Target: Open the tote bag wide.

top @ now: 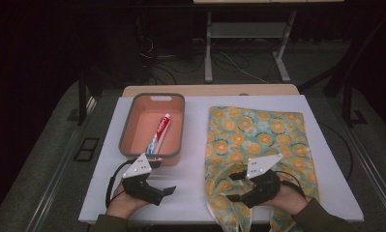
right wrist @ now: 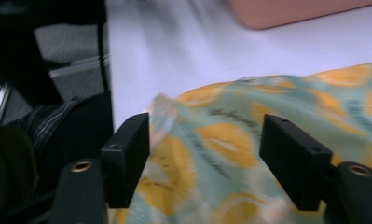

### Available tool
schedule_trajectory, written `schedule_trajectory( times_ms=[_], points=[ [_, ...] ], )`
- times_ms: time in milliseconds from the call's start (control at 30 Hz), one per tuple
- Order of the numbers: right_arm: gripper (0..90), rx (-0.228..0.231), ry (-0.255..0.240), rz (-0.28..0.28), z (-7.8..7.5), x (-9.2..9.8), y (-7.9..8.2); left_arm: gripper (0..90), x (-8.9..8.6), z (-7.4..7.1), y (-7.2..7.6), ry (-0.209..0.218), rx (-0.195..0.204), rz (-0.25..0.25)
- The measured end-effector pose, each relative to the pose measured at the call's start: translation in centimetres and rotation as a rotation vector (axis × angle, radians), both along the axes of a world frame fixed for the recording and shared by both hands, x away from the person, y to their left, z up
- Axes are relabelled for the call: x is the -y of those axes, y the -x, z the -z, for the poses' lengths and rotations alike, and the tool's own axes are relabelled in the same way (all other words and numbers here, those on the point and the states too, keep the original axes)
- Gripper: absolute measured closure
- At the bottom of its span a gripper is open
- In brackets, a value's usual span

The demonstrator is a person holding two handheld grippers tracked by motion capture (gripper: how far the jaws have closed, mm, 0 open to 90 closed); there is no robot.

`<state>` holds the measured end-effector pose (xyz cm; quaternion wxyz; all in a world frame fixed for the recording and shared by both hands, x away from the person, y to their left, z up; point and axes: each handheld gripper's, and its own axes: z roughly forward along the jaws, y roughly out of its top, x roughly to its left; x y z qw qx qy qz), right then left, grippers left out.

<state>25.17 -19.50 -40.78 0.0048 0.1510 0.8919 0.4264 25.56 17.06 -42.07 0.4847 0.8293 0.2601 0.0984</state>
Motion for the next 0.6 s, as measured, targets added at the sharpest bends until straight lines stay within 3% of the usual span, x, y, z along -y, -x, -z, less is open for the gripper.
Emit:
schedule_trajectory(
  times_ms=[167,333,433,500,533,567,600],
  points=[
    [25.8,-0.019,0.070,-0.049,2.0,-2.6,0.7,0.0,0.0,0.0,0.0,-0.001,-0.002,0.000],
    [23.9,-0.019,0.092,-0.061,3.0,-4.5,1.1,0.0,0.1,0.0,0.0,-0.002,-0.002,0.003],
    [23.5,0.014,0.130,-0.066,3.9,-6.3,1.4,0.0,0.1,0.1,0.0,-0.004,-0.004,0.002],
    [30.2,0.062,0.145,-0.058,4.3,-6.9,1.5,0.0,0.1,0.1,0.0,-0.003,-0.003,0.002],
    [30.2,0.062,0.145,-0.058,4.3,-6.9,1.5,0.0,0.1,0.0,0.0,-0.003,-0.003,0.002],
    [35.9,0.072,0.138,-0.056,4.3,-7.1,1.6,0.0,0.1,0.0,0.0,-0.004,-0.002,0.002],
    [49.6,0.082,0.125,-0.054,4.3,-7.4,1.5,0.0,0.0,0.1,0.0,-0.003,-0.003,0.002]
  ],
)
